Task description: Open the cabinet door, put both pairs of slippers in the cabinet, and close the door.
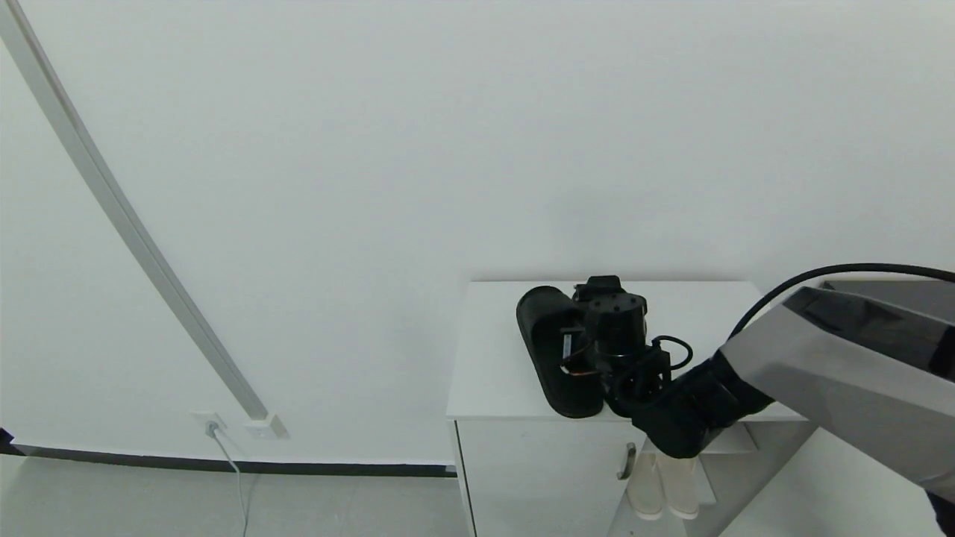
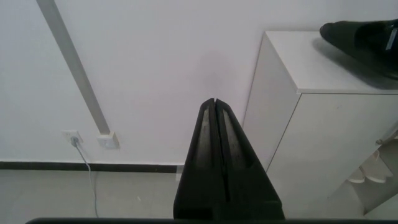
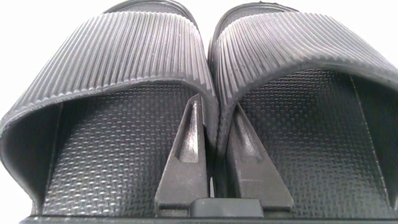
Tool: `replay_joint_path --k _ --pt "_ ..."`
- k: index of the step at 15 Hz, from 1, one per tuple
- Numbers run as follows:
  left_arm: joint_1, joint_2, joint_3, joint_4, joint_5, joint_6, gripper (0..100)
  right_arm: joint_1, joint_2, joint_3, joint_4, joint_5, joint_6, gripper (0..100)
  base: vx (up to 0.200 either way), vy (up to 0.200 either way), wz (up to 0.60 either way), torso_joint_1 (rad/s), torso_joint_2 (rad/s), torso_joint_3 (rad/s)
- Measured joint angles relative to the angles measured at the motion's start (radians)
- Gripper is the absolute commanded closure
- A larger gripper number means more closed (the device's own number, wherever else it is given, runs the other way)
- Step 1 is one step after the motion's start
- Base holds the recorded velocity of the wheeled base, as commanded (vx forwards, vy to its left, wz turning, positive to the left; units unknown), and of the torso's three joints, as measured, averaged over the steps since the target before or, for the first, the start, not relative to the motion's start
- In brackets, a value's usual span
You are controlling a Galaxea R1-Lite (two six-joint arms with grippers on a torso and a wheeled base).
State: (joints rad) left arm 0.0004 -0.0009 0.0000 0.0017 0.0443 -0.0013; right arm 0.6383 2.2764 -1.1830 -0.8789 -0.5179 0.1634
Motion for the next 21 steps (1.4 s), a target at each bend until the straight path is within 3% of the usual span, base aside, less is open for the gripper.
replay_joint_path --k 5,10,17,21 --pt "0.001 0.000 0.000 0.000 0.000 0.001 100 0.041 -0.269 0.272 0.001 0.109 -0.035 100 0.000 0.000 0.00 0.000 0.00 0.000" --pt "0.001 0.000 0.000 0.000 0.004 0.001 100 0.112 -0.537 0.539 -0.001 0.345 -0.043 100 0.000 0.000 0.00 0.000 0.00 0.000" --pt "0.001 0.000 0.000 0.000 0.001 0.001 100 0.123 -0.624 0.572 0.004 0.372 -0.042 100 0.000 0.000 0.00 0.000 0.00 0.000" --pt "0.001 0.000 0.000 0.000 0.001 0.000 100 0.121 -0.622 0.571 0.006 0.372 -0.042 100 -0.200 0.000 0.00 0.010 0.00 0.002"
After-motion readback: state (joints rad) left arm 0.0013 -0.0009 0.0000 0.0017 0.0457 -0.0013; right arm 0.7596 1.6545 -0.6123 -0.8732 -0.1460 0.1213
